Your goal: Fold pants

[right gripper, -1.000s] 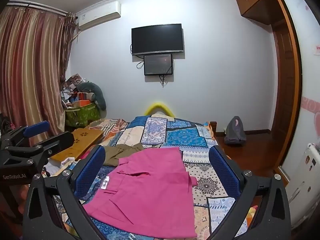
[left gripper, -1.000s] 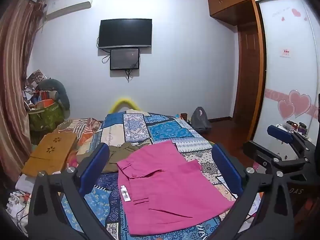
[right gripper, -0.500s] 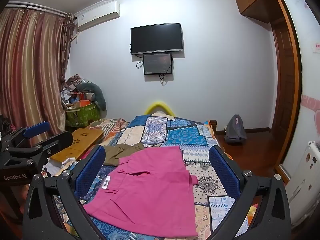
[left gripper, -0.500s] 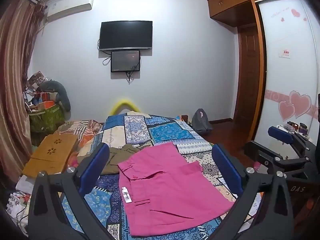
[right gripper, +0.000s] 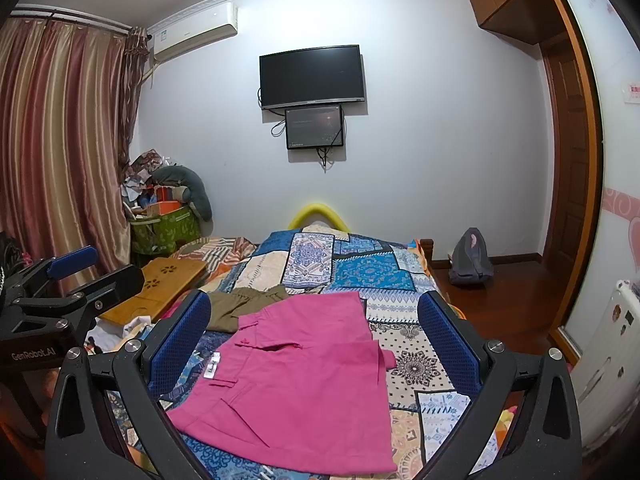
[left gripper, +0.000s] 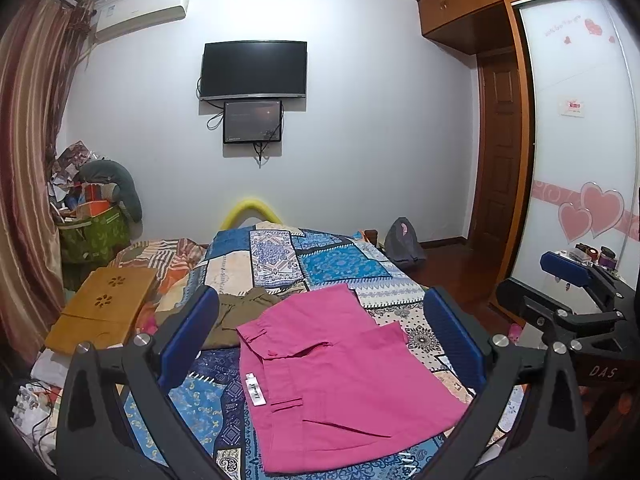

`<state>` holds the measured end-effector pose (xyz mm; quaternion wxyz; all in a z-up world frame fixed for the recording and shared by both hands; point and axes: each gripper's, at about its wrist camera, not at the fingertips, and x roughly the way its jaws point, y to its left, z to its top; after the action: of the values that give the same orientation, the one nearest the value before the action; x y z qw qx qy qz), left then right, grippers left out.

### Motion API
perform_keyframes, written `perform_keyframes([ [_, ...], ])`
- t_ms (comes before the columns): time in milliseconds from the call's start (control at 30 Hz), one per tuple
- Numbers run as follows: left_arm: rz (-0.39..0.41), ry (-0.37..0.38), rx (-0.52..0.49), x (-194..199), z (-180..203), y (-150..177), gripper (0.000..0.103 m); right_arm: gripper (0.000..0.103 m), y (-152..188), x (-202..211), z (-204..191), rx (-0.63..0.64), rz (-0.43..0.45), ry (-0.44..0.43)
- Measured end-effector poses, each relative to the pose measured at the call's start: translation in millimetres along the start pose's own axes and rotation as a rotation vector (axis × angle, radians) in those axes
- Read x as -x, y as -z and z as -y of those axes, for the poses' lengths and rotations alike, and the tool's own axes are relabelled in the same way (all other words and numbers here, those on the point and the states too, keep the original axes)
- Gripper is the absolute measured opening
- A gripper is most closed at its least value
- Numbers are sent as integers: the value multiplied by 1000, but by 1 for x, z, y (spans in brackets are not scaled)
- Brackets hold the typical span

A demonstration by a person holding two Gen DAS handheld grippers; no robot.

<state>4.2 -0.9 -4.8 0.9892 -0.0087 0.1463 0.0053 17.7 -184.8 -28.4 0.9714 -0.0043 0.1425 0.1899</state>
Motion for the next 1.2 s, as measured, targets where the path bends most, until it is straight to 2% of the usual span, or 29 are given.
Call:
perform_keyframes([
  [333, 17, -12, -25, 2, 3, 2, 103, 103, 1, -1, 1, -8, 0, 1],
  [1200, 9, -3, 3, 2, 0, 6, 103, 103, 4, -5, 3, -18, -21, 1],
])
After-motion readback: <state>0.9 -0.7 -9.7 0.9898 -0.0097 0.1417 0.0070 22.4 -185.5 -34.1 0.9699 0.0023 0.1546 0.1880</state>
